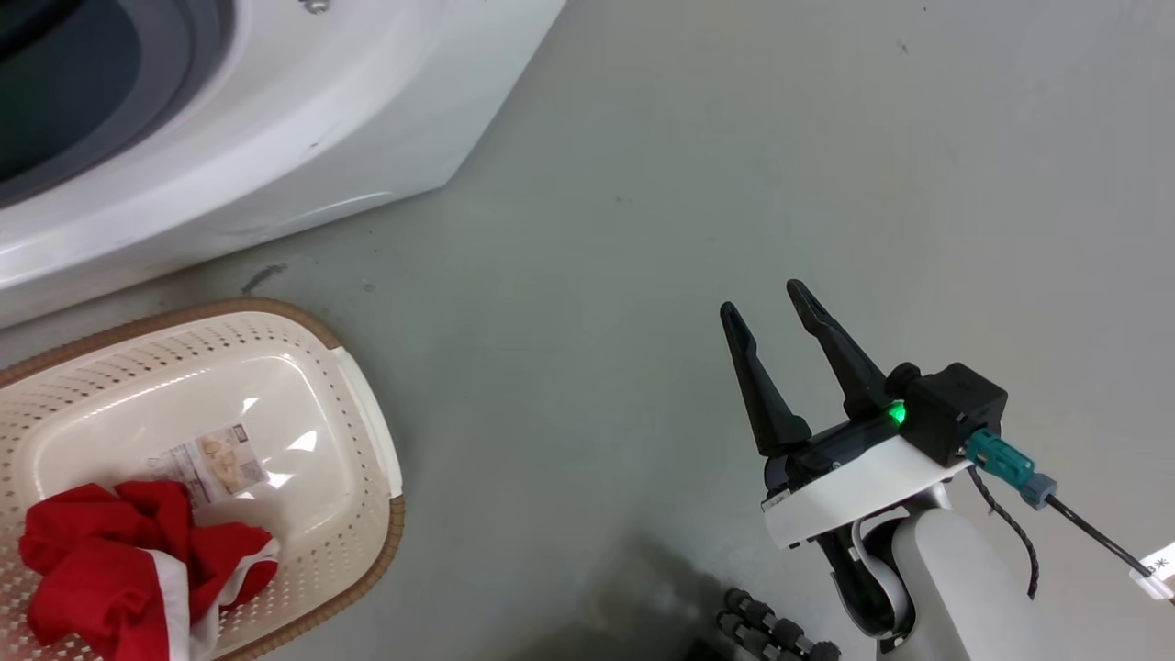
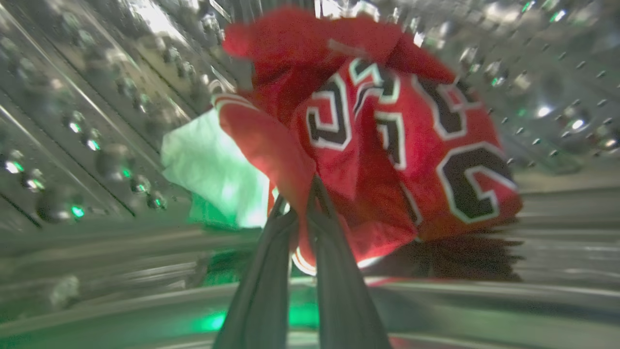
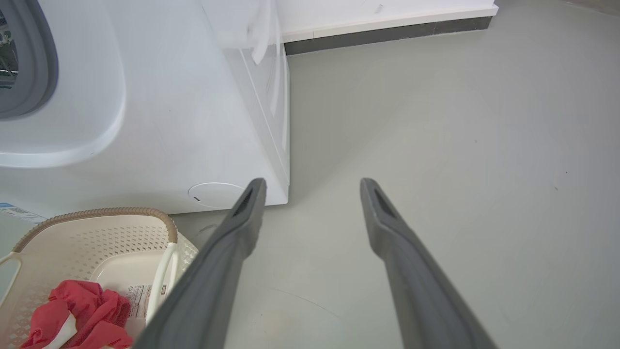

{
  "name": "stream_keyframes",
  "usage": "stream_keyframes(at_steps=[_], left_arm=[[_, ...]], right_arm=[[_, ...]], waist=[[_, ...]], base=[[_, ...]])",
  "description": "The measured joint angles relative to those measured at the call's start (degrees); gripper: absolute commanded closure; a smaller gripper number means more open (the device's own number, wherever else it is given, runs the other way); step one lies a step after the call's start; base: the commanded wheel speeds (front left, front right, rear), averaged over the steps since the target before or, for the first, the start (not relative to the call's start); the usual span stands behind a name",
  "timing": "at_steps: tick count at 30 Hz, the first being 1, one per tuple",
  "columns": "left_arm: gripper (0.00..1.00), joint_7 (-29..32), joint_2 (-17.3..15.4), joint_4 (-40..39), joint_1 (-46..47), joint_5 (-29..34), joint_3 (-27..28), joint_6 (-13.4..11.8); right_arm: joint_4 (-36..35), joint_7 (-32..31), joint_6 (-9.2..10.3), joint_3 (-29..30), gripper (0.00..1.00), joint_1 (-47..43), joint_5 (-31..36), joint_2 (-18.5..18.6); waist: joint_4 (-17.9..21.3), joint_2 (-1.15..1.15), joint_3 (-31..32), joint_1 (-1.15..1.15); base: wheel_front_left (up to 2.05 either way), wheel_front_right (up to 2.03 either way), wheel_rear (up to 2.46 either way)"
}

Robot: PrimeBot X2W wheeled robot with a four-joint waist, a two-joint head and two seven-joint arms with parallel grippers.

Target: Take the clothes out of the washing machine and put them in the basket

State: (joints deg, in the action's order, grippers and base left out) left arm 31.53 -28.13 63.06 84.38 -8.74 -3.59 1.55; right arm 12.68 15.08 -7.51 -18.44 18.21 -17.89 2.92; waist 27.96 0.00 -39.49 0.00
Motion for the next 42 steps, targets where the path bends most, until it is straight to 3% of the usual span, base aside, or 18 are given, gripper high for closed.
stream_keyframes(at_steps=[6, 13, 17, 32, 42], left_arm=[[1.0, -10.18, 0.34, -4.45, -5.7, 0.0, -0.78, 0.56], [1.0, -24.51, 3.67, -5.03, -16.03, -1.83, -0.54, 1.32], [1.0, -29.2, 5.49, -3.81, -20.38, -2.48, -0.93, 1.49], [1.0, -43.58, 10.59, -3.2, -30.72, -4.08, -2.76, 3.0], [1.0, -46.29, 12.89, -14.96, -37.08, -5.17, -3.5, 4.0]], right_arm=[[0.7, 0.0, 0.0, 1.36, 0.0, 0.3, 0.99, -0.03], [3.28, 0.0, 0.0, 3.2, 0.0, 0.02, 3.5, -0.07], [4.65, 0.0, 0.0, 4.27, 0.0, -1.09, 4.89, -0.09], [5.88, -1.99, 0.0, 6.66, 0.0, -5.06, 6.82, -0.07], [4.27, -3.65, 0.0, 8.88, 0.0, -8.96, 7.49, -0.03]], waist=[[-1.44, 0.0, 2.59, 0.0], [-4.41, 0.0, 9.3, 0.0], [-5.96, 0.0, 13.62, -0.01], [-11.84, 0.0, 28.0, -0.01], [-15.42, 0.0, 34.03, -0.02]], base=[[0.0, 0.0, 0.0], [0.0, 0.0, 0.0], [0.0, 0.0, 0.0], [0.0, 0.0, 0.0], [0.0, 0.0, 0.0]])
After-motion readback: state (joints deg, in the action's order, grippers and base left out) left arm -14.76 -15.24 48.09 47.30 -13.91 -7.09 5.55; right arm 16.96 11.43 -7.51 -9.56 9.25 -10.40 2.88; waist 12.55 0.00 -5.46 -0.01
